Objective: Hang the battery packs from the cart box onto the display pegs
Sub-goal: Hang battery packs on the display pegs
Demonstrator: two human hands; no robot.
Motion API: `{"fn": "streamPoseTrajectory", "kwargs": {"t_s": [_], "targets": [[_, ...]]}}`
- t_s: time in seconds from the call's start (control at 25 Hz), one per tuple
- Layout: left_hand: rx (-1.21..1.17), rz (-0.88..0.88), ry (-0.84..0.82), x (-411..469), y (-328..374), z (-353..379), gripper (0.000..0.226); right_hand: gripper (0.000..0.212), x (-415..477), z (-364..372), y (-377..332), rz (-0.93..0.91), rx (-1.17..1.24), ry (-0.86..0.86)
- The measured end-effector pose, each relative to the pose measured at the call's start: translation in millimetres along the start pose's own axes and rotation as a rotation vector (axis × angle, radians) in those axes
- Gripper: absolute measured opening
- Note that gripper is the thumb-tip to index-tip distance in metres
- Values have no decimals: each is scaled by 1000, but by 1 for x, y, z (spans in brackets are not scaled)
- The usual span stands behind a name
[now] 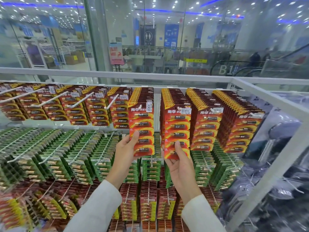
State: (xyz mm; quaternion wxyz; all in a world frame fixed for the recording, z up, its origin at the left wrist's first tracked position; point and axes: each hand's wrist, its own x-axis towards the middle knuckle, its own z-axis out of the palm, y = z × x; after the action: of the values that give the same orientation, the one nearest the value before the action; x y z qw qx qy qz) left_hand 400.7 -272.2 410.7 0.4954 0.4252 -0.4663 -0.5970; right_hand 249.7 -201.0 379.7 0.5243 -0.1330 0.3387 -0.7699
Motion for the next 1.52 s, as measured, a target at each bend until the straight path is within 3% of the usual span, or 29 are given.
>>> {"fn": "streamPoseTrajectory", "kwargs": {"t_s": [0.16,0.36,0.6,0.68,0.8,0.92,1.08,1.2,1.52], "targets": [[32,-21,17,-4,-19,-11,31,55,7,-13,8,44,-3,-2],[75,-109,4,-23,-58,-38,29,42,-23,-59,24,97,-195,42],[182,-331,-63,-84,-118,-38,14,31,-102,-166,28,184,-313,363],[212,-415,-127,-105,-144,-19,11,27,-136,-212,24,189,-335,506],[236,-593,-245,-129,-184,15,22,36,-186,-275,15,182,-357,702],[325,-742,-388,-164,-229,65,17,20,-231,-337,-8,197,-324,885],[422,-822,-402,-215,-280,151,12,8,-281,-412,-55,196,-342,1017],[540,-783,-413,-250,-314,209,8,13,-305,-461,-89,192,-280,1075],[932,-648,-718,-269,-417,330,16,12,-318,-539,-130,243,-193,1132]]}}
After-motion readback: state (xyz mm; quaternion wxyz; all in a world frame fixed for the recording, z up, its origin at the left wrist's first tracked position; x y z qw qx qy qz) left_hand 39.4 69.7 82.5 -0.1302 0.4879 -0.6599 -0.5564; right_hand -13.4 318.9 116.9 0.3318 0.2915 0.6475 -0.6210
